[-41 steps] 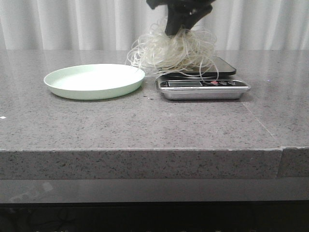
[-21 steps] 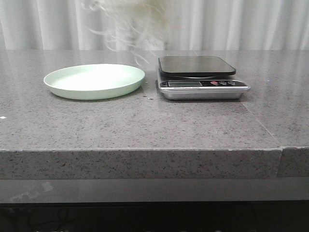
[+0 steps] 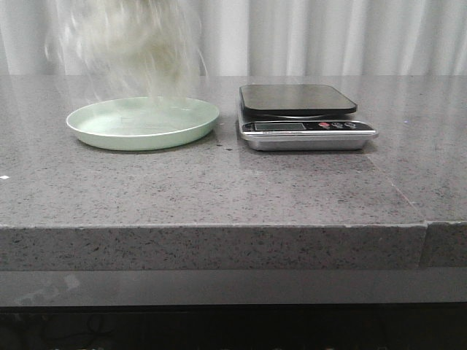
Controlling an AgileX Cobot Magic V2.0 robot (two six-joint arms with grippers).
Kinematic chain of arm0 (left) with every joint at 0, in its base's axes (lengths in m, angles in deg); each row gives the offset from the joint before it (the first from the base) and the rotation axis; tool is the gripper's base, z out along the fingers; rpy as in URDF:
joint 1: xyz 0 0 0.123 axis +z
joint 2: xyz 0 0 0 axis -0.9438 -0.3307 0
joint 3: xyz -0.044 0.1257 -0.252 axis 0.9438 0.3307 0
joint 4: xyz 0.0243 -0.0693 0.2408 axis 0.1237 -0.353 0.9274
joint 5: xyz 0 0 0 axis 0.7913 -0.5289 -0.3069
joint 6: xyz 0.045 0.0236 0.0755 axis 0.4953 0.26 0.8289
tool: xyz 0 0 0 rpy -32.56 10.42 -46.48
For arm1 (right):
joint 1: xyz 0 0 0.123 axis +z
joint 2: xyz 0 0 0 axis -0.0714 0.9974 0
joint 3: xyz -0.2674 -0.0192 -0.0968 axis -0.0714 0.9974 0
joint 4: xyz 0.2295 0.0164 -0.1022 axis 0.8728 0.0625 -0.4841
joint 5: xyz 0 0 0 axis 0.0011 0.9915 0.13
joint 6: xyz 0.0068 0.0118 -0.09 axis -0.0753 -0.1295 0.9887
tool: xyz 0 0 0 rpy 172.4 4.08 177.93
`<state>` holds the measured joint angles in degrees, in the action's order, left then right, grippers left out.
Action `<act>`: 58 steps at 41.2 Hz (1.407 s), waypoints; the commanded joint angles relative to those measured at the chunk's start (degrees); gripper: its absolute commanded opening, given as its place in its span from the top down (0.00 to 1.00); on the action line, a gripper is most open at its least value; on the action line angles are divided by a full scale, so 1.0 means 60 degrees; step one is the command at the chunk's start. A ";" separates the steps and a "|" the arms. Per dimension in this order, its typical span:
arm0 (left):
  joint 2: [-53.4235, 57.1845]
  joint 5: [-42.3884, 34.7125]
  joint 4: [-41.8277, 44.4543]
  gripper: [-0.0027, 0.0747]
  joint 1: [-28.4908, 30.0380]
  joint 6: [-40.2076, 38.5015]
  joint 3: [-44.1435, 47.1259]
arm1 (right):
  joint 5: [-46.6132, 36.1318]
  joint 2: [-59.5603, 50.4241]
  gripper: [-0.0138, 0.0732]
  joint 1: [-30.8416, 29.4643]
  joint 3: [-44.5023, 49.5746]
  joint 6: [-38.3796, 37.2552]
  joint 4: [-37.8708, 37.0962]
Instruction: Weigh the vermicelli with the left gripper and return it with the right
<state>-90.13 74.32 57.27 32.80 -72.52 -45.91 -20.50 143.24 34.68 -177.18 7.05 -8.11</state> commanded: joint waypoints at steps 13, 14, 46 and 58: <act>-0.0058 -0.0730 -0.0085 0.36 -0.0043 -0.0013 -0.0228 | 0.0221 -0.0149 0.24 -0.0034 -0.0359 0.0132 0.0180; -0.0058 -0.0730 -0.0085 0.36 -0.0043 -0.0013 -0.0228 | 0.0316 -0.0255 0.25 -0.0034 -0.0359 0.0132 0.0203; -0.0058 -0.0730 -0.0085 0.36 -0.0043 -0.0013 -0.0228 | 0.0101 -0.6735 0.25 -0.0056 0.5482 -0.0933 0.0301; -0.0058 -0.0753 -0.0085 0.36 -0.0043 -0.0013 -0.0228 | -0.0035 -0.9991 0.25 -0.0056 0.8759 -0.0933 0.0301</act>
<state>-90.13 74.42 57.17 32.80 -72.52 -45.91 -17.03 89.21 34.68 -126.87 1.45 -6.19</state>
